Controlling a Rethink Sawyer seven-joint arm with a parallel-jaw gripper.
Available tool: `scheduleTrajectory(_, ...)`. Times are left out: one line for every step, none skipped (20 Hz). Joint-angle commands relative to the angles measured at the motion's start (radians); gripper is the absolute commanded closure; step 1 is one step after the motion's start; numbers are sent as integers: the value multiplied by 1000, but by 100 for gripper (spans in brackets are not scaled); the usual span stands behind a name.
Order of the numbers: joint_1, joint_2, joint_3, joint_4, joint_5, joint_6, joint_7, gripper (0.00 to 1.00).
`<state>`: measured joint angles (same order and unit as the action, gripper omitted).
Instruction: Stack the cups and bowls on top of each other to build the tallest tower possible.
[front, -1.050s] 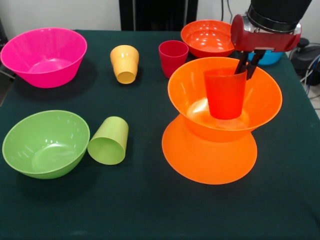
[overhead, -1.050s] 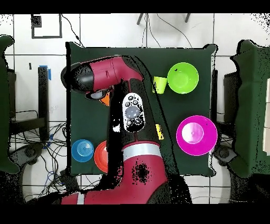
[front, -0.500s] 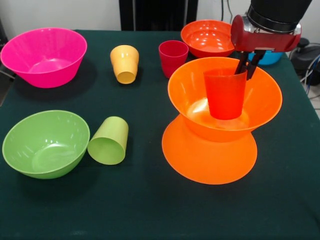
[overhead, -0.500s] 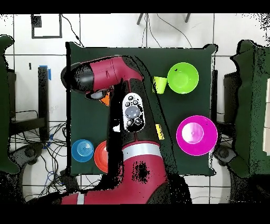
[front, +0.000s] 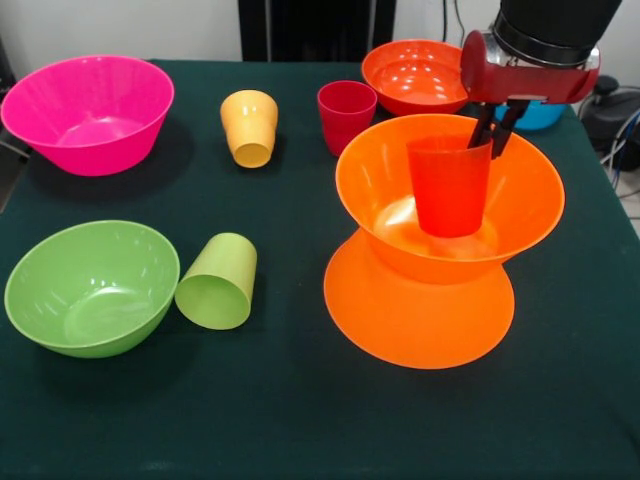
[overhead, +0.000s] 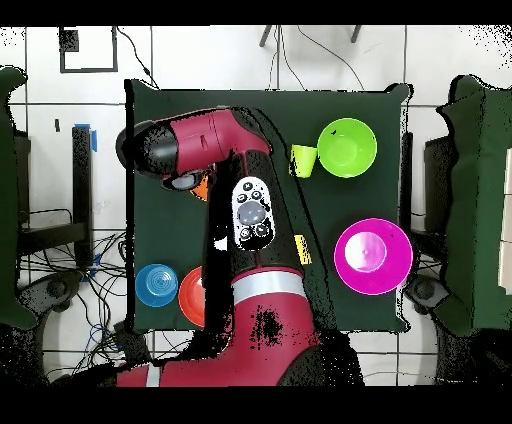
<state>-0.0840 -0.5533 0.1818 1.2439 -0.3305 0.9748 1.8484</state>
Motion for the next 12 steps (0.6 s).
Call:
scheduleTrajectory(1,8,25,83,2,-78,63,100)
scheduleTrajectory(0,7,25,86,2,-81,62,100)
scheduleTrajectory(-2,7,25,88,2,-83,61,100)
scheduleTrajectory(-3,7,26,90,1,-86,59,100)
scheduleTrajectory(-4,6,26,92,1,-88,59,100)
scheduleTrajectory(-4,6,25,94,1,-90,59,100)
scheduleTrajectory(-4,6,25,94,1,-91,60,100)
scheduleTrajectory(-4,5,24,96,1,-92,60,100)
scheduleTrajectory(-3,5,24,97,1,-93,61,100)
scheduleTrajectory(-3,5,23,97,2,-93,62,100)
scheduleTrajectory(-2,5,22,96,2,-92,62,100)
scheduleTrajectory(-1,5,21,96,2,-91,63,100)
